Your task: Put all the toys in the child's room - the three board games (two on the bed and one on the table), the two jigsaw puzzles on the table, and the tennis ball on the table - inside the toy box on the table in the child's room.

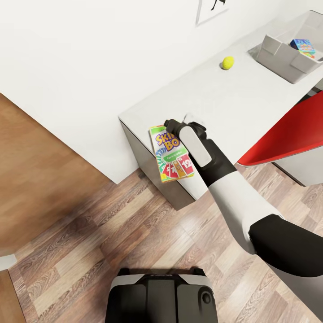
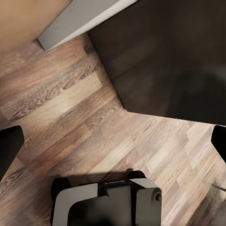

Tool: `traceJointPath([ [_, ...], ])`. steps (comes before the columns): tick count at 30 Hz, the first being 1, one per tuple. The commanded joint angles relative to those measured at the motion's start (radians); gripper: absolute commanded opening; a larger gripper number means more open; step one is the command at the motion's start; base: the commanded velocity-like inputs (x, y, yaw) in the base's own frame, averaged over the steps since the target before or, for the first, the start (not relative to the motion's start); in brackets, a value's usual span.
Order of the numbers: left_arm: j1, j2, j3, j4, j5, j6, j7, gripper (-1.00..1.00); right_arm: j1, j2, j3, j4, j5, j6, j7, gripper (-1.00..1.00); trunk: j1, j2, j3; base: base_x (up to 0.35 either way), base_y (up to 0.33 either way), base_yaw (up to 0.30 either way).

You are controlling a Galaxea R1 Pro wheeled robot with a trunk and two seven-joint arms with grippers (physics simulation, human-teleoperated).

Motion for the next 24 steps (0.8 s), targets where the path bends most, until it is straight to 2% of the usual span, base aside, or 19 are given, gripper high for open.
traceJointPath([
  [1,-0.001,0.000,0.000,0.000,-0.002,0.011,-0.005,1.00,-0.001,0.000,0.001,-0.004,-0.004,0.009,-0.007,1.00,0.001,-0.002,-0.001,0.000,0.000,0.000],
  [7,-0.001,0.000,0.003,0.000,-0.002,0.011,-0.005,1.00,-0.002,0.000,-0.002,-0.071,0.000,0.075,-0.029,1.00,0.001,-0.002,-0.001,0.000,0.000,0.000],
  [11,-0.001,0.000,0.004,0.000,-0.002,0.011,-0.005,1.00,-0.019,0.000,-0.008,-0.120,0.000,0.146,-0.128,1.00,0.001,-0.002,-0.001,0.000,0.000,0.000],
  [14,-0.001,0.000,0.004,0.000,-0.001,0.011,-0.005,1.00,-0.023,0.000,-0.011,-0.145,0.000,0.172,-0.157,1.00,0.001,-0.002,-0.001,0.000,0.000,0.000],
  [17,-0.001,0.000,0.004,0.000,-0.001,0.011,-0.005,1.00,-0.027,0.000,-0.014,-0.199,0.000,0.232,-0.176,1.00,0.001,-0.002,-0.001,0.000,0.000,0.000],
  [19,-0.001,-0.001,0.004,0.000,-0.002,0.011,-0.005,1.00,-0.028,0.000,-0.020,-0.244,0.000,0.304,-0.182,1.00,0.001,-0.002,-0.001,0.000,0.000,0.000],
  [22,-0.001,-0.001,0.004,0.000,-0.001,0.011,-0.005,1.00,-0.029,0.000,-0.058,-0.303,-0.001,0.416,-0.185,1.00,0.001,-0.002,-0.001,0.000,0.000,0.000],
  [24,-0.001,-0.001,0.004,0.000,-0.001,0.011,-0.005,1.00,-0.028,0.000,-0.105,-0.351,-0.003,0.495,-0.184,1.00,0.001,-0.002,-0.001,0.000,0.000,0.000],
])
